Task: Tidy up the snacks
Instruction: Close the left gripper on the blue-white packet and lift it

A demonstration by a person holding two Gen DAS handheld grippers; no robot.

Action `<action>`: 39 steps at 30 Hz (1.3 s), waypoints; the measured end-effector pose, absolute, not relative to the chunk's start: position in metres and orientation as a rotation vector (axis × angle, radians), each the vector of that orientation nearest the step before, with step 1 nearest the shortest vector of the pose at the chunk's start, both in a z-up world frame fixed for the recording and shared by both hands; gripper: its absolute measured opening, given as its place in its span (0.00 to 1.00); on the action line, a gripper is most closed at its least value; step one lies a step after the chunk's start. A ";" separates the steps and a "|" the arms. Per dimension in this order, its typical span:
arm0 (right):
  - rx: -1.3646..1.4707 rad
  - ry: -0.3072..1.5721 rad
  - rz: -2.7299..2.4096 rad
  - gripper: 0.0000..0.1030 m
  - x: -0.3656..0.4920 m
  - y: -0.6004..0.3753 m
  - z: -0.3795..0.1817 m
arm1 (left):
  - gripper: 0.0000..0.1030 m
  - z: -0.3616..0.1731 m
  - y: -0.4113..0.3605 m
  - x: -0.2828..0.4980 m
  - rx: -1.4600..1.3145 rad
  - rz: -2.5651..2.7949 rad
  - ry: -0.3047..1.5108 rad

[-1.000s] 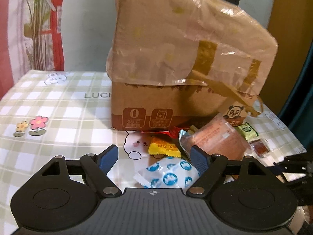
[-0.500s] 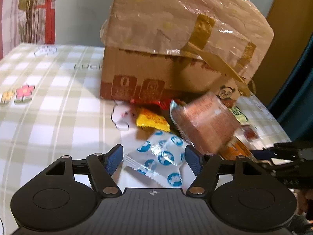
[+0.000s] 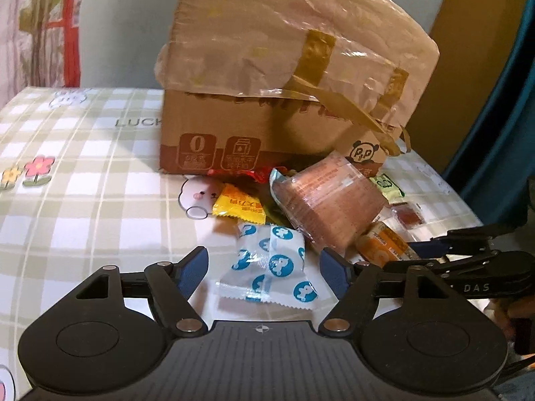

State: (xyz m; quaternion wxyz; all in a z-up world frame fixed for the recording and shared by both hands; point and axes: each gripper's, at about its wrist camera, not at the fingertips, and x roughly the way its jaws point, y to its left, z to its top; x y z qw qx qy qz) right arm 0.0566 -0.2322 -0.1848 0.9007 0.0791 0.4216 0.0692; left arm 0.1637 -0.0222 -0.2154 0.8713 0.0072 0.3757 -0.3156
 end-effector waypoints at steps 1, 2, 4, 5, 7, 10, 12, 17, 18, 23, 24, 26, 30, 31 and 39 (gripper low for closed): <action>0.165 0.872 0.143 0.40 0.057 -0.232 -0.185 | 0.74 -0.216 -0.026 0.165 0.031 -0.663 0.783; 0.166 0.871 0.142 0.40 0.057 -0.232 -0.185 | 0.74 -0.217 -0.030 0.166 0.045 -0.664 0.788; 0.167 0.871 0.141 0.40 0.057 -0.232 -0.185 | 0.74 -0.222 -0.037 0.170 0.074 -0.647 0.801; 0.167 0.872 0.141 0.40 0.057 -0.232 -0.185 | 0.73 -0.225 -0.039 0.171 0.084 -0.636 0.806; 0.165 0.874 0.140 0.40 0.057 -0.232 -0.185 | 0.67 -0.229 -0.041 0.172 0.093 -0.626 0.819; 0.161 0.875 0.139 0.40 0.056 -0.232 -0.185 | 0.53 -0.230 -0.038 0.166 0.107 -0.631 0.813; 0.160 0.875 0.137 0.40 0.055 -0.231 -0.185 | 0.52 -0.228 -0.036 0.161 0.118 -0.627 0.806; 0.147 0.879 0.137 0.41 0.053 -0.231 -0.185 | 0.50 -0.222 -0.019 0.154 0.057 -0.578 0.806; 0.142 0.881 0.138 0.42 0.052 -0.230 -0.184 | 0.50 -0.220 -0.016 0.153 0.043 -0.573 0.804; 0.137 0.883 0.143 0.42 0.047 -0.228 -0.186 | 0.49 -0.210 -0.007 0.145 0.016 -0.562 0.773; 0.141 0.882 0.144 0.41 0.046 -0.228 -0.185 | 0.48 -0.207 -0.006 0.143 0.011 -0.563 0.765; 0.145 0.880 0.146 0.40 0.044 -0.228 -0.184 | 0.48 -0.203 -0.006 0.140 0.005 -0.566 0.753; 0.149 0.882 0.147 0.39 0.036 -0.228 -0.180 | 0.25 -0.197 -0.005 0.135 -0.002 -0.564 0.737; 0.152 0.880 0.147 0.39 0.034 -0.227 -0.179 | 0.25 -0.196 -0.004 0.134 -0.003 -0.564 0.733; 0.148 0.844 0.148 0.39 0.026 -0.228 -0.165 | 0.25 -0.203 0.001 0.134 -0.003 -0.550 0.749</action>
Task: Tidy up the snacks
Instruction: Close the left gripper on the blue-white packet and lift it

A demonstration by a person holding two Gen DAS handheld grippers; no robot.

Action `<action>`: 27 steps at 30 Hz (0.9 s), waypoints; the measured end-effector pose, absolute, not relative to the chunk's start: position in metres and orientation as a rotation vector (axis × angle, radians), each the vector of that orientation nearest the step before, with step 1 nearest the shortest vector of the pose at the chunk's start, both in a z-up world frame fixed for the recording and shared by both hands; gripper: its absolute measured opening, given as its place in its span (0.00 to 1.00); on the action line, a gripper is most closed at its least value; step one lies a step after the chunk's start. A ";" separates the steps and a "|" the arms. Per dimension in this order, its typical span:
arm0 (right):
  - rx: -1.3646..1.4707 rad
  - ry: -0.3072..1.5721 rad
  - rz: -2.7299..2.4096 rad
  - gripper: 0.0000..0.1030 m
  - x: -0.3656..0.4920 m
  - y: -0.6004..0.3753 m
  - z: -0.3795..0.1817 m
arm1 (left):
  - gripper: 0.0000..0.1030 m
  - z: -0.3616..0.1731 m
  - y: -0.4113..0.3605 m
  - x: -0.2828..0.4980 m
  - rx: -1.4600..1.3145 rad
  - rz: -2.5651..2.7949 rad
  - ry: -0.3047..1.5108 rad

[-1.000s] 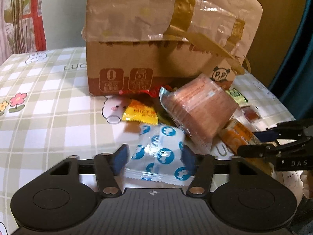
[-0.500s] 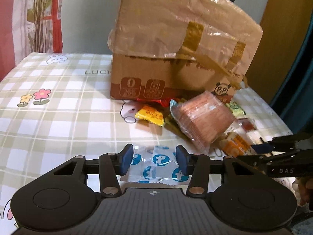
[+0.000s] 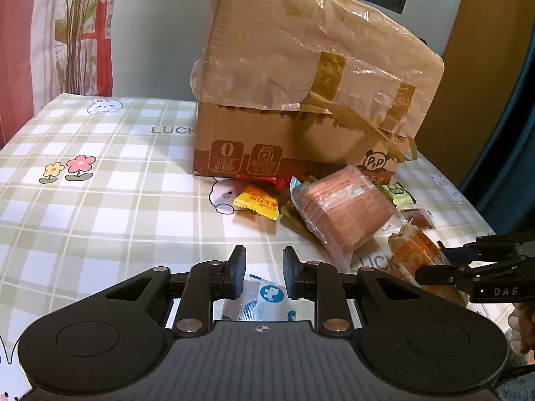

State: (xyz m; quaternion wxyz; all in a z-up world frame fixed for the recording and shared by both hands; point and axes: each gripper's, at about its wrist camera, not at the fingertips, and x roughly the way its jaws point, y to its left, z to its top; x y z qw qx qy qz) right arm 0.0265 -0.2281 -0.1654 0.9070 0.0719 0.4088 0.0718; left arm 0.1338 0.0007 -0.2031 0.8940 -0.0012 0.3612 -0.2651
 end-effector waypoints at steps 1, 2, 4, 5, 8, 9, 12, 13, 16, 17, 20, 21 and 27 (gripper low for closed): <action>0.147 0.842 0.149 0.39 0.026 -0.228 -0.165 | 0.25 -0.203 0.001 0.134 -0.002 -0.549 0.751; 0.147 0.843 0.149 0.39 0.026 -0.228 -0.165 | 0.26 -0.204 0.001 0.134 -0.004 -0.549 0.754; 0.149 0.847 0.147 0.39 0.027 -0.228 -0.167 | 0.36 -0.205 0.001 0.135 -0.006 -0.554 0.765; 0.151 0.848 0.146 0.39 0.027 -0.228 -0.168 | 0.48 -0.206 0.001 0.134 -0.007 -0.554 0.770; 0.158 0.849 0.145 0.39 0.026 -0.229 -0.169 | 0.62 -0.207 0.002 0.130 0.000 -0.555 0.771; 0.159 0.849 0.145 0.39 0.026 -0.230 -0.170 | 0.64 -0.207 0.002 0.129 0.001 -0.560 0.775; 0.166 0.853 0.144 0.39 0.026 -0.231 -0.173 | 0.65 -0.211 0.002 0.125 0.000 -0.577 0.790; 0.168 0.856 0.145 0.39 0.026 -0.231 -0.173 | 0.66 -0.212 0.002 0.124 0.004 -0.581 0.794; 0.171 0.863 0.150 0.39 0.028 -0.230 -0.176 | 0.68 -0.213 -0.002 0.124 0.026 -0.584 0.795; 0.171 0.863 0.153 0.39 0.028 -0.230 -0.176 | 0.68 -0.213 -0.002 0.125 0.027 -0.583 0.800; 0.169 0.863 0.156 0.39 0.028 -0.229 -0.177 | 0.69 -0.218 -0.003 0.127 0.053 -0.550 0.830; 0.171 0.865 0.155 0.39 0.028 -0.229 -0.177 | 0.69 -0.219 -0.003 0.127 0.059 -0.541 0.840; 0.176 0.884 0.154 0.39 0.029 -0.229 -0.182 | 0.69 -0.229 -0.002 0.124 0.083 -0.520 0.868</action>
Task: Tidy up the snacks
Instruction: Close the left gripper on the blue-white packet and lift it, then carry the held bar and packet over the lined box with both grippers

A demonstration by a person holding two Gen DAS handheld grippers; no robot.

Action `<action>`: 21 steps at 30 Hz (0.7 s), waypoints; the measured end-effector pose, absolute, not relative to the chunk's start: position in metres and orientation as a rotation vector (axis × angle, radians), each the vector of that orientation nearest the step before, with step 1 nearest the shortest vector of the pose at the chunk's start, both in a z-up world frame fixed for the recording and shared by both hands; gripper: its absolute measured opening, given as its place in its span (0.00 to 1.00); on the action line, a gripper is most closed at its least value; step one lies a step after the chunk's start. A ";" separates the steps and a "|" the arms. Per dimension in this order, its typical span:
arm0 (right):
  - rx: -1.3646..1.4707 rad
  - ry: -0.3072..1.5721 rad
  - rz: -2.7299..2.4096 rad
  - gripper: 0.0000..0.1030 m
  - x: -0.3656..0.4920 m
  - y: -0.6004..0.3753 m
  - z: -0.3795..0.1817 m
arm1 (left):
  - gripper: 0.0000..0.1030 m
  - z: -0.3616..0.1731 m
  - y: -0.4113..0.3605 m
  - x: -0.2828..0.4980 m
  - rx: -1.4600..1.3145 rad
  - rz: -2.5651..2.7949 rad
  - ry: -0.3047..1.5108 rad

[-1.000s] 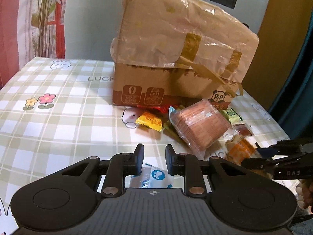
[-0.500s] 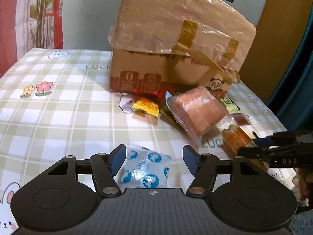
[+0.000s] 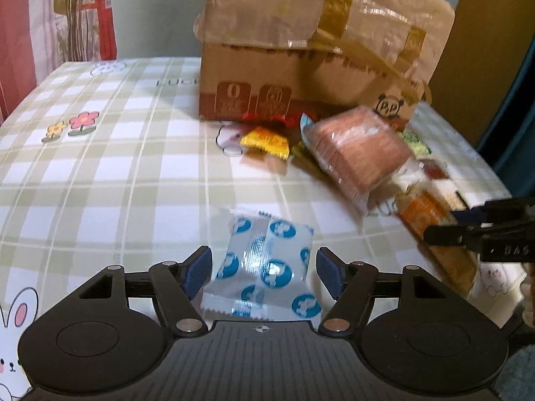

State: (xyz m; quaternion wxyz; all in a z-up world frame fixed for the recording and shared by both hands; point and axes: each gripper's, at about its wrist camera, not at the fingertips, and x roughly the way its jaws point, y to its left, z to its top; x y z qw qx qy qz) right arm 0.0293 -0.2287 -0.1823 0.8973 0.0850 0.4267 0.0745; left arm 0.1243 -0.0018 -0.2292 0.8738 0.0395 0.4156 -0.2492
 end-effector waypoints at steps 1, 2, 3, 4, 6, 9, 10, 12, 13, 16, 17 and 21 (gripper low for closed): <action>0.172 0.886 0.155 0.39 0.030 -0.228 -0.183 | 0.68 -0.230 -0.003 0.123 0.095 -0.519 0.864; 0.169 0.885 0.156 0.39 0.030 -0.227 -0.183 | 0.62 -0.230 -0.005 0.122 0.113 -0.515 0.856; 0.167 0.885 0.158 0.39 0.030 -0.227 -0.184 | 0.51 -0.230 -0.005 0.122 0.122 -0.520 0.849; 0.166 0.884 0.158 0.39 0.030 -0.226 -0.184 | 0.50 -0.228 -0.005 0.121 0.120 -0.529 0.844; 0.167 0.883 0.158 0.39 0.030 -0.227 -0.184 | 0.49 -0.225 -0.003 0.120 0.102 -0.538 0.829; 0.169 0.876 0.156 0.39 0.028 -0.228 -0.181 | 0.49 -0.215 0.002 0.120 0.067 -0.533 0.792; 0.169 0.869 0.154 0.39 0.026 -0.228 -0.179 | 0.49 -0.212 0.003 0.120 0.054 -0.533 0.782; 0.165 0.851 0.154 0.39 0.024 -0.229 -0.173 | 0.49 -0.203 0.006 0.120 0.030 -0.535 0.760; 0.161 0.839 0.156 0.39 0.022 -0.229 -0.169 | 0.49 -0.199 0.006 0.120 0.024 -0.535 0.749; 0.141 0.805 0.162 0.39 0.018 -0.228 -0.157 | 0.49 -0.189 0.006 0.121 0.003 -0.541 0.729; 0.137 0.792 0.163 0.39 0.017 -0.227 -0.153 | 0.49 -0.187 0.004 0.122 -0.003 -0.544 0.725; 0.128 0.742 0.159 0.39 0.014 -0.230 -0.137 | 0.49 -0.174 0.000 0.122 -0.014 -0.558 0.698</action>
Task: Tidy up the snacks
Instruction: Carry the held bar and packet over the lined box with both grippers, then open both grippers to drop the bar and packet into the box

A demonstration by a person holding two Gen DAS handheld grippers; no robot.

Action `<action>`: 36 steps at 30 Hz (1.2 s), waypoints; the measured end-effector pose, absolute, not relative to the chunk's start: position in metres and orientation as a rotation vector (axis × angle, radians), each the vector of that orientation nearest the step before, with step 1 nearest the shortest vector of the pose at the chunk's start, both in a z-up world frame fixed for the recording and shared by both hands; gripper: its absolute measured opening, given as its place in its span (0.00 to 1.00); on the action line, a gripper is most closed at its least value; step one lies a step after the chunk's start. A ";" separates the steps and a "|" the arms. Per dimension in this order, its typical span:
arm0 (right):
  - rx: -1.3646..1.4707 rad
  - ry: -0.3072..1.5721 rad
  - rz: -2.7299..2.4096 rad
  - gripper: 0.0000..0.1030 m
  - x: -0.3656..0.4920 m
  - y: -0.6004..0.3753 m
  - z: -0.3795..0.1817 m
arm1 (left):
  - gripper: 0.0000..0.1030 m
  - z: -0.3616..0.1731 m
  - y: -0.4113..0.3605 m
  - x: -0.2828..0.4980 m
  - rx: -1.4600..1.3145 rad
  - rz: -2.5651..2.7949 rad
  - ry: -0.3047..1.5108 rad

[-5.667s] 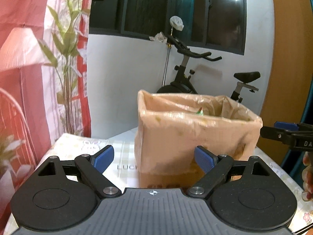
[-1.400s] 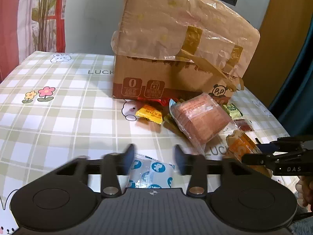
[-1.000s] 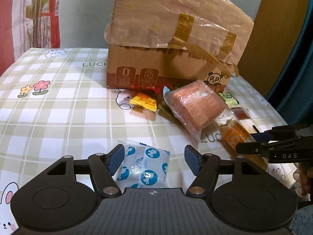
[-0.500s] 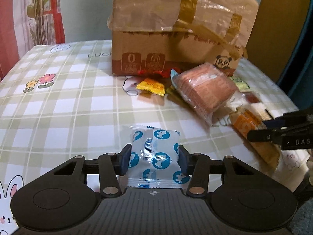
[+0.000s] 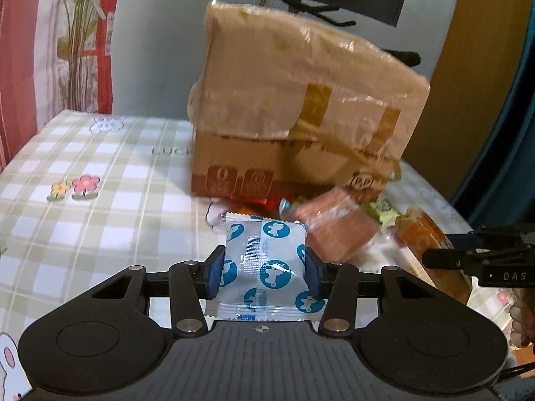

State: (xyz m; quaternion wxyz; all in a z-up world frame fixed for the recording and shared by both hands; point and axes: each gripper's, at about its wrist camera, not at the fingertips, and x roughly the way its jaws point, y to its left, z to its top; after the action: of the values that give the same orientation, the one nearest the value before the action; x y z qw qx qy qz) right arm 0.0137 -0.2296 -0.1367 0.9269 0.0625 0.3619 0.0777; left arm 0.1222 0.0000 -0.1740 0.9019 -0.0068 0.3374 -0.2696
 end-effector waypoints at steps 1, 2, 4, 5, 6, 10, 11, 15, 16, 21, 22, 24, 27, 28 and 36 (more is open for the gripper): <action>0.128 0.731 0.159 0.39 0.014 -0.231 -0.133 | 0.49 -0.172 -0.001 0.123 -0.014 -0.561 0.690; 0.126 0.717 0.158 0.39 0.014 -0.232 -0.130 | 0.49 -0.168 -0.002 0.123 -0.014 -0.566 0.678; 0.124 0.684 0.158 0.39 0.014 -0.234 -0.120 | 0.49 -0.161 -0.003 0.123 -0.016 -0.575 0.654; 0.123 0.670 0.159 0.39 0.014 -0.234 -0.115 | 0.49 -0.155 -0.004 0.123 -0.018 -0.579 0.636; 0.121 0.653 0.159 0.39 0.015 -0.235 -0.109 | 0.49 -0.150 -0.004 0.123 -0.020 -0.582 0.621; 0.119 0.598 0.167 0.39 0.018 -0.238 -0.091 | 0.49 -0.133 -0.006 0.126 -0.020 -0.592 0.565; 0.123 0.585 0.172 0.39 0.019 -0.239 -0.087 | 0.49 -0.128 -0.008 0.128 -0.018 -0.593 0.552; 0.134 0.544 0.178 0.39 0.025 -0.245 -0.072 | 0.49 -0.109 -0.013 0.136 -0.014 -0.601 0.504; 0.137 0.533 0.182 0.39 0.027 -0.246 -0.067 | 0.49 -0.105 -0.014 0.138 -0.016 -0.604 0.493; 0.128 0.458 0.202 0.39 0.040 -0.253 -0.036 | 0.49 -0.072 -0.026 0.158 -0.022 -0.620 0.427; 0.126 0.441 0.205 0.39 0.045 -0.255 -0.028 | 0.49 -0.065 -0.029 0.163 -0.021 -0.622 0.412; 0.116 0.402 0.207 0.39 0.057 -0.260 -0.012 | 0.49 -0.051 -0.040 0.177 -0.015 -0.627 0.386; 0.092 0.353 0.206 0.39 0.087 -0.268 0.010 | 0.49 -0.035 -0.056 0.202 -0.015 -0.616 0.358; 0.090 0.346 0.197 0.39 0.099 -0.272 0.014 | 0.49 -0.031 -0.062 0.213 -0.015 -0.616 0.356; 0.062 0.367 0.119 0.39 0.193 -0.288 0.009 | 0.49 -0.031 -0.100 0.272 0.021 -0.563 0.388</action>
State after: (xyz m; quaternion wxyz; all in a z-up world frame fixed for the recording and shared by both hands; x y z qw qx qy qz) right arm 0.1926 -0.2880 0.0091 0.9810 0.0307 0.1823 0.0592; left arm 0.2724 -0.1003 -0.0305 0.9420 0.0104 0.1902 -0.2763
